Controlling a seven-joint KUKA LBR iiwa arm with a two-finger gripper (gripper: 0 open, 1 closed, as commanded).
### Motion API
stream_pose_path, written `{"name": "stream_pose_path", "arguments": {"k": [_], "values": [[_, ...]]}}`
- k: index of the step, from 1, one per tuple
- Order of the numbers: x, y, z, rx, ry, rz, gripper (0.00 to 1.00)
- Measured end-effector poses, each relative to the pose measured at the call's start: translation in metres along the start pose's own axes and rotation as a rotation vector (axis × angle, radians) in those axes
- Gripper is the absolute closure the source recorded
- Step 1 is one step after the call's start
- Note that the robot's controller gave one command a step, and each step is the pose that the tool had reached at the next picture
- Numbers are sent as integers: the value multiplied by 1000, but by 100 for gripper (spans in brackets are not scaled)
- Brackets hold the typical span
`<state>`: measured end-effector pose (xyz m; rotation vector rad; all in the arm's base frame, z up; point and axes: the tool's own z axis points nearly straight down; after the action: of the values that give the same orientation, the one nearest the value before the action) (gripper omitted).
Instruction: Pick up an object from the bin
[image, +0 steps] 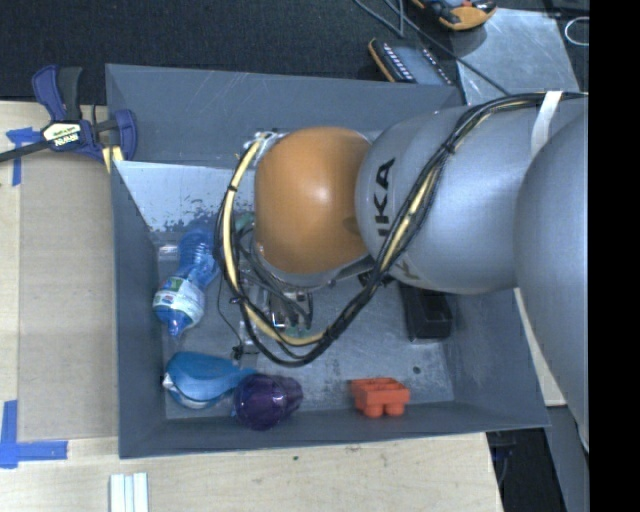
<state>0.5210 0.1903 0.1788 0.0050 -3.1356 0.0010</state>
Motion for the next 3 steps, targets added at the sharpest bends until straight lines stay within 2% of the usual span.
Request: {"name": "stream_pose_path", "arguments": {"k": [1,2,3], "values": [[-2,-1,-5,-2,-8,4,0],[35,22,103,0,-2,-93,0],[33,24,50,-3,-15,-122,0]]}}
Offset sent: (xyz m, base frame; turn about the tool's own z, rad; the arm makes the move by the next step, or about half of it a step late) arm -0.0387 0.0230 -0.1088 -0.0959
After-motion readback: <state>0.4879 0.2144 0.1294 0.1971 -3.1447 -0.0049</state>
